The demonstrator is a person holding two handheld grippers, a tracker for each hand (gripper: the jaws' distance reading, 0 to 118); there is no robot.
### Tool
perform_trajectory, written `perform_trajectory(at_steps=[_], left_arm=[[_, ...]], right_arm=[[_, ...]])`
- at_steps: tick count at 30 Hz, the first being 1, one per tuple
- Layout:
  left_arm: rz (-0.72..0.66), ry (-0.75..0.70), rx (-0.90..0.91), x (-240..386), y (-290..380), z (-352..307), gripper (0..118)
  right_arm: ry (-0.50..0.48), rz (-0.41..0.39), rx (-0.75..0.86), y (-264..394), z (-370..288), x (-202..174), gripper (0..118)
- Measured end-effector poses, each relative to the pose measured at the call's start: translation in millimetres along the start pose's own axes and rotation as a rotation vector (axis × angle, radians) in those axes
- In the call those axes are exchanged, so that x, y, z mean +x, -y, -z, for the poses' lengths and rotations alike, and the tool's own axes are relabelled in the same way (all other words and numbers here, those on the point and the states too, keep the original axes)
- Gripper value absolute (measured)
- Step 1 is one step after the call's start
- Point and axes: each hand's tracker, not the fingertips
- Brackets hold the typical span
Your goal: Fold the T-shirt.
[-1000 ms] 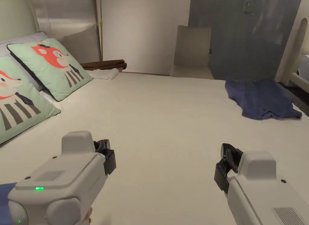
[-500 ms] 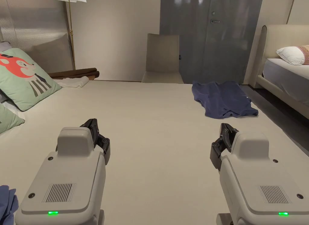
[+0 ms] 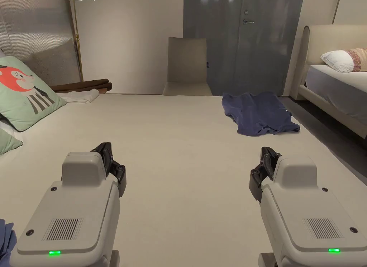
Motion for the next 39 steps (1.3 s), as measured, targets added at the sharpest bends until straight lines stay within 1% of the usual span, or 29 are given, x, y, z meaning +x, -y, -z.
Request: perform_trajectory(at_steps=[11,12,13,14,15,16,17,19,21,22,23,28,33,39], left_arm=[[-0.006,0.009,-0.019,-4,0,-1,2],[-0.012,0.006,-0.017,-5,0,-1,5],[-0.019,0.005,-0.013,-6,1,-1,16],[-0.023,0.001,-0.013,-7,0,-1,35],[-0.030,-0.001,-0.015,-9,0,0,62],[-0.037,0.002,-0.022,-11,-1,2,98],[-0.046,0.005,-0.031,-13,-1,3,116],[-0.066,0.004,0.006,-15,0,-1,116],[-0.044,-0.007,0.003,-15,-1,-1,116],[-0.036,-0.007,0.007,-15,-1,-1,116],[-0.032,-0.008,0.011,-15,-1,-2,116],[-0.031,-0.002,0.016,-18,-3,-2,116],[-0.022,-0.005,0.028,-18,-2,-2,116],[-0.010,0.001,0.028,-17,-2,-2,116]], right_arm=[[-0.006,-0.003,-0.003,0,1,-5,0],[-0.008,0.003,0.000,0,1,-5,4],[-0.010,0.007,0.000,0,1,-5,24],[-0.010,0.010,0.000,-1,1,-4,49],[-0.011,0.009,-0.001,0,1,-4,77],[-0.014,0.008,-0.005,0,2,-3,96],[-0.014,0.009,-0.003,0,2,-3,97],[-0.011,0.006,0.011,0,0,-3,99],[0.003,-0.005,0.013,-1,1,-4,101],[0.009,-0.006,0.015,0,1,-3,111],[0.034,-0.009,0.034,-1,1,-5,112],[0.013,0.024,0.023,-3,2,-1,112],[0.026,0.002,0.017,-2,3,-2,112],[0.022,0.009,0.019,-1,2,0,112]])
